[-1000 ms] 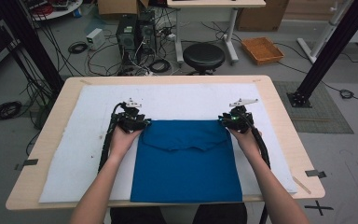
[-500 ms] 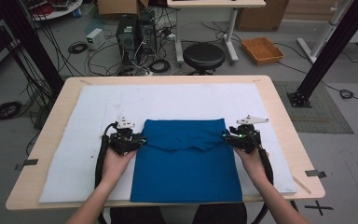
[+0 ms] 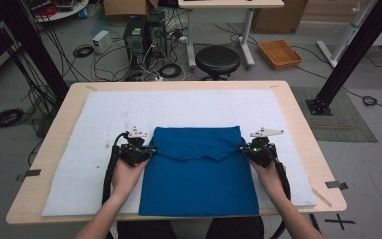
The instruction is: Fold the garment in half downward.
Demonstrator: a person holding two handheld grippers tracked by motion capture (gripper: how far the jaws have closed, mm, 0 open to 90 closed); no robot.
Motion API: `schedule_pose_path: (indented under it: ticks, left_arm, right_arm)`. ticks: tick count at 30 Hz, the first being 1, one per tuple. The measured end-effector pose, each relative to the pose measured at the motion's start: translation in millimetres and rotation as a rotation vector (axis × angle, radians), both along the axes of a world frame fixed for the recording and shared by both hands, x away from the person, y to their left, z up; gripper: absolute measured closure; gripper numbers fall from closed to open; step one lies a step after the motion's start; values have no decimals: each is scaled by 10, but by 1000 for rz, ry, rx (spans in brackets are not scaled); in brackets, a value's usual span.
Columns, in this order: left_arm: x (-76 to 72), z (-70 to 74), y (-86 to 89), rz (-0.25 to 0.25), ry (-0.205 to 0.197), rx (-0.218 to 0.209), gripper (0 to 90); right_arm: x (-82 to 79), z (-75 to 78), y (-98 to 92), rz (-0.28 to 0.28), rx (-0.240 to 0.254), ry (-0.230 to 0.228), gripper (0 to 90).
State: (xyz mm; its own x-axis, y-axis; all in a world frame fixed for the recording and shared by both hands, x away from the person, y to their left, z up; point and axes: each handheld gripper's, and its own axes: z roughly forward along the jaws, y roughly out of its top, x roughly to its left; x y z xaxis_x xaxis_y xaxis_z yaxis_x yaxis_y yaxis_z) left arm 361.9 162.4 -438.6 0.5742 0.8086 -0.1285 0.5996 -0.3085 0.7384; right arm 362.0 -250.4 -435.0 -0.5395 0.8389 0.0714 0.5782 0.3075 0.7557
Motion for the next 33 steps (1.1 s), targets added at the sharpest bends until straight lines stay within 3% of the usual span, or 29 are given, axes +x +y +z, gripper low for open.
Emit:
schedule_pose_path:
  ticks: [8,11,13,14,18,22,28,33]
  left_arm:
    - [-27,43,38,4,-13,-20,891]
    - [-13,16,44,11,-7,-21,880]
    - [3,-10,29,19,3,-24,763]
    - [5,-16,19,18,2,-14,748]
    - [15,-39,-24,21,0,16,753]
    - [10,-30,-22,2,-15,26,878]
    - [-21,17,-2,-3,-37,11,882]
    - [-91,93,6,-30,-45,-3,883]
  right_arm:
    - [-29,44,-63,-21,18,-19,900]
    - [-23,37,-73,-55,23,-19,714]
    - [-15,21,-60,-55,32,-10,691]
    - [-15,14,-43,-57,27,-5,675]
    - [35,-41,39,-48,-14,28,707]
    - [64,-59,84,-27,-37,30,871]
    - [-4,33,75,-7,-40,-9,884]
    - [-68,98,20,1,-22,-15,883]
